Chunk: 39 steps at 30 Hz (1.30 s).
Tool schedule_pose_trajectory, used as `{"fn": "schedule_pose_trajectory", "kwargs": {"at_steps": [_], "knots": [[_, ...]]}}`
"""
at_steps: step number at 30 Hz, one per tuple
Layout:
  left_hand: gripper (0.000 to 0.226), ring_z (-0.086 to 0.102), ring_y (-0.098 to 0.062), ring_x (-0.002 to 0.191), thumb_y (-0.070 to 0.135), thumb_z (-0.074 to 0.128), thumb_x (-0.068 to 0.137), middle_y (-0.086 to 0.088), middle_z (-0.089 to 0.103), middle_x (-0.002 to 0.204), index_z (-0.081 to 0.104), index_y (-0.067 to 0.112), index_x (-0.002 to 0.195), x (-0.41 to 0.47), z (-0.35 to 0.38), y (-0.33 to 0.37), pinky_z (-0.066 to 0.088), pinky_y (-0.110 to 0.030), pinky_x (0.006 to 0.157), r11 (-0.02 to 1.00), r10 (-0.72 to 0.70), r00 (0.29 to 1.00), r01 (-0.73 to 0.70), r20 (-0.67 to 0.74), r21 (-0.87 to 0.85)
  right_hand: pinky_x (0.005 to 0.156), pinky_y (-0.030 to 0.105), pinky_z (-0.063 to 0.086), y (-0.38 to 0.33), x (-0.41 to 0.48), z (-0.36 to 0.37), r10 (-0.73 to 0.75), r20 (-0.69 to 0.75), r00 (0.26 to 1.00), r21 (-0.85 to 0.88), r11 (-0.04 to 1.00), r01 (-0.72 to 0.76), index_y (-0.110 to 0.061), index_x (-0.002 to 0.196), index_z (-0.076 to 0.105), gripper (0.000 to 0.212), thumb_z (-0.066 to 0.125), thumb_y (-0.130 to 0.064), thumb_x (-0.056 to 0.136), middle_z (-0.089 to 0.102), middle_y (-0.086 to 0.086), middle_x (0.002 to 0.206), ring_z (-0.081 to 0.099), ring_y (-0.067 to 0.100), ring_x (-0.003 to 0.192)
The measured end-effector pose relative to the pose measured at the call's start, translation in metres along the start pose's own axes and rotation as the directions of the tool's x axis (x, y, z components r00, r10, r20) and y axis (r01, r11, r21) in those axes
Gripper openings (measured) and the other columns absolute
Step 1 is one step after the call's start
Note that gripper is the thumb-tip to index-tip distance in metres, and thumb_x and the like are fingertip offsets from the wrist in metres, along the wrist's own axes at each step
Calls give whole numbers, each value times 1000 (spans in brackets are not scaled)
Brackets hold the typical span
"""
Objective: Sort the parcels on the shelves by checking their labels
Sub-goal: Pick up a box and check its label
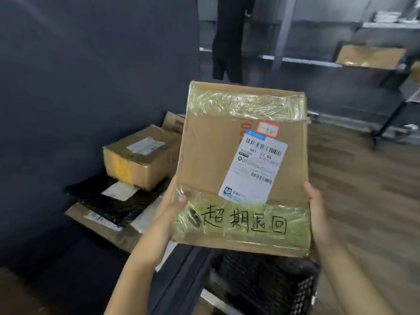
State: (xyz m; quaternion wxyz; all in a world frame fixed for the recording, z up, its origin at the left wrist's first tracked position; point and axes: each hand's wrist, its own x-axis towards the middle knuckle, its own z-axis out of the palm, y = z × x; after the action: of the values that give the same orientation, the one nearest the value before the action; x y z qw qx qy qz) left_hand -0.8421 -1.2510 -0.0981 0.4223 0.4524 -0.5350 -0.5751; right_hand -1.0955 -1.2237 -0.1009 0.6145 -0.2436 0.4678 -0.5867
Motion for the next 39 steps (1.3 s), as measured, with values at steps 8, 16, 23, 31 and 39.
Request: {"fn": "schedule_pose_trajectory", "kwargs": {"at_steps": [8,16,23,31,39], "knots": [[66,47,-10,130,58,58,74,16,55,135,46,40,137,23,95,-68,31,-43,113,979,-196,936,205,292,-2,50,23,56,18,-49,-112,15,-328,945,60,998,5,-17,69,78,69,23,-45,98,75,4,72,71,15,63],[57,33,1,136,23,42,92,25,40,145,31,46,143,74,184,-147,23,-30,114,956,-294,834,260,467,137,59,27,54,73,-19,-229,121,-583,803,1,989,-148,-16,94,66,38,35,-38,99,75,-1,70,71,14,62],[62,37,3,123,0,40,98,21,35,145,26,35,147,121,218,-285,41,0,72,852,-519,761,496,389,166,82,31,53,187,54,-320,169,-600,782,-96,955,-281,-28,127,52,35,35,-14,101,68,0,116,69,9,92],[64,25,-11,141,-8,36,96,6,26,153,17,22,150,142,230,-506,21,-13,99,754,-632,738,516,236,406,92,33,48,362,120,-420,300,-695,654,-27,897,-441,-35,127,54,51,33,1,98,65,-3,123,62,14,110],[64,27,-7,138,-8,36,96,3,24,154,15,18,150,152,257,-671,23,-18,105,718,-657,712,489,249,496,51,18,38,468,173,-498,334,-758,560,-83,802,-591,-14,109,43,28,32,7,94,51,0,82,47,10,71]]}}
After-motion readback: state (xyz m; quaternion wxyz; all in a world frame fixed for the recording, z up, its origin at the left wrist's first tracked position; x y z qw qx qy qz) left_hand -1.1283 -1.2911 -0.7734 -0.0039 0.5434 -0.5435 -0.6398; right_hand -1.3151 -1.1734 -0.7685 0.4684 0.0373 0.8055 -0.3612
